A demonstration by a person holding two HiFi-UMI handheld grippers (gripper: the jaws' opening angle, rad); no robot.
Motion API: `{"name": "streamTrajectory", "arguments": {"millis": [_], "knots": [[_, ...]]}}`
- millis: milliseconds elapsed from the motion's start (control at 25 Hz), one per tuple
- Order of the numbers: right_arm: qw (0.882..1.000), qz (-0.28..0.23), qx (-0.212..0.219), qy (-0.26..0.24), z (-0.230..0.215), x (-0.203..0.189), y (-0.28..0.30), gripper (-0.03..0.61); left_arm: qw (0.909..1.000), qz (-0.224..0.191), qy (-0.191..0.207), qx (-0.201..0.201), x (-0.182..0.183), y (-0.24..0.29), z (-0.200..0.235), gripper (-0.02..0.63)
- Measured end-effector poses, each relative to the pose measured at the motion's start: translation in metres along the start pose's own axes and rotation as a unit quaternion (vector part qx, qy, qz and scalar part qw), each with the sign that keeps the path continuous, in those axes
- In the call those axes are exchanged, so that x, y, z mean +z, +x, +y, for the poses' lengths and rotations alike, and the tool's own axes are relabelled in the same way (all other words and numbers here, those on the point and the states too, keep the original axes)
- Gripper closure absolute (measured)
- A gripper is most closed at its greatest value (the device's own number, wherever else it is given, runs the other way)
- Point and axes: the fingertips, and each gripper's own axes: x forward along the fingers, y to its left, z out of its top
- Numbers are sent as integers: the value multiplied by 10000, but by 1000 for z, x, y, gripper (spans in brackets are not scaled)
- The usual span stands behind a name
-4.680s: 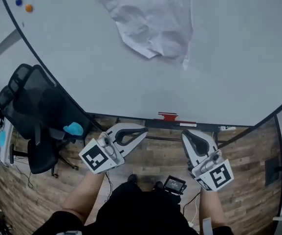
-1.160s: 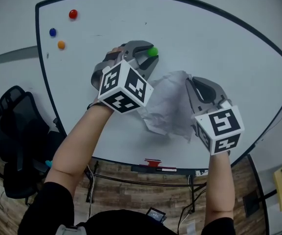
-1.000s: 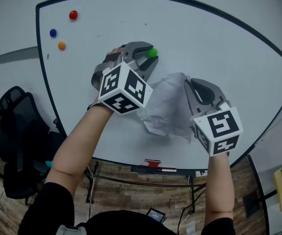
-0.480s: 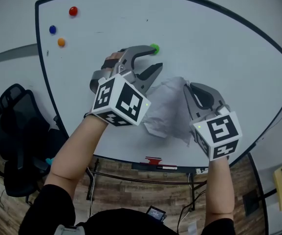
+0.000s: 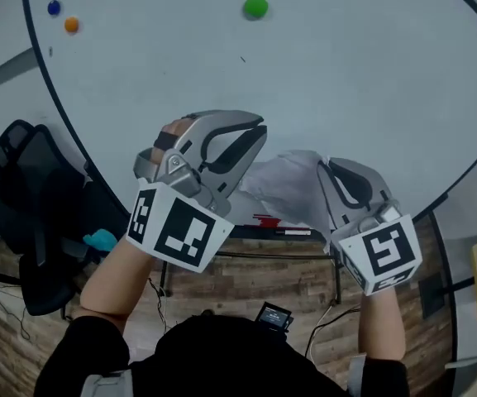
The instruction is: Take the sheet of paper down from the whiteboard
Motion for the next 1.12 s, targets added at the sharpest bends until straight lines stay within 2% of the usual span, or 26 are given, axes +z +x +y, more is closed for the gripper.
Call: {"name": "streamTrajectory", "arguments": {"millis": [120, 280, 400, 520, 600, 760, 880, 1040, 1120], "knots": [[9994, 198, 158, 245, 15, -35, -3, 557, 9979, -203, -470, -400, -12, -6, -33, 588], [9946, 530, 353, 820, 44, -95, -6, 557, 9869, -121, -1306, -936, -41, -19, -99, 601], [9893, 655, 560, 1174, 71, -138, -10, 557, 9745, 19, -1835, -1293, -67, -27, -153, 601], [9882, 588, 783, 1179, 100, -172, -11, 557, 9572, 311, -2335, -1678, -97, -34, -203, 601], [9869, 718, 833, 1181, 117, -199, -12, 557, 9490, 449, -2525, -1831, -111, -42, -232, 601], [9760, 1059, 910, 1671, 151, -252, -21, 557, 9337, 482, -3018, -1866, -132, -64, -267, 601], [9711, 1030, 799, 1999, 164, -283, -29, 557, 9194, 246, -3451, -1870, -141, -74, -286, 601], [9727, 882, 870, 1961, 184, -307, -33, 557, 8916, 123, -4240, -1588, -159, -84, -304, 601], [9718, 913, 852, 2002, 189, -322, -34, 557, 8836, 260, -4407, -1558, -173, -88, -318, 601]]}}
